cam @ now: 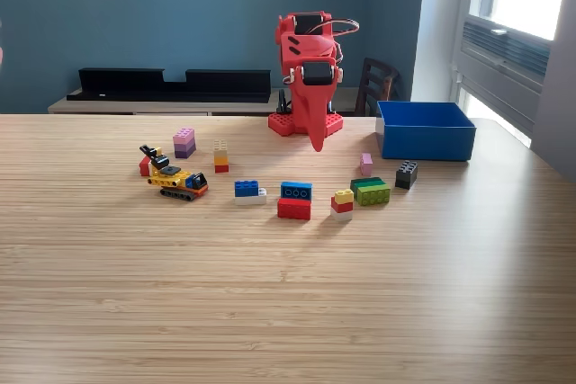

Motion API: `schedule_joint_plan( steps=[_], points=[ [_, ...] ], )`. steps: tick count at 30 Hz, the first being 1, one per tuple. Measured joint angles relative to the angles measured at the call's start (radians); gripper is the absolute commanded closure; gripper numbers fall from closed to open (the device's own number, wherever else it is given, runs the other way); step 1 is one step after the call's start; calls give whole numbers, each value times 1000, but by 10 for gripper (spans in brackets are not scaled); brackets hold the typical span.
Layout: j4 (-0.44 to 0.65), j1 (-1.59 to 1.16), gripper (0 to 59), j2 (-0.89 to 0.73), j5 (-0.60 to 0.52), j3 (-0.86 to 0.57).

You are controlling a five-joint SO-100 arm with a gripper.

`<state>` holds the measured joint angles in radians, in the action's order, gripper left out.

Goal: Grasp a lego block and put it in the bin.

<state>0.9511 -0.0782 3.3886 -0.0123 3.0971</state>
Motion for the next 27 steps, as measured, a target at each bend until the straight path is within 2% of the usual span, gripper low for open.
schedule_joint_plan(
  steps=[9, 13, 16, 20, 24, 27],
  points=[
    [6, -46, 584, -9, -12, -75],
    [0, -46, 565, -114, -12, -169],
    [-6, -44, 460, -247, -18, -273],
    [-6, -44, 327, -561, -35, -451],
    [-6, -52, 240, -850, -41, -594],
    [-6, -72, 202, -1035, -41, -695]
  ],
)
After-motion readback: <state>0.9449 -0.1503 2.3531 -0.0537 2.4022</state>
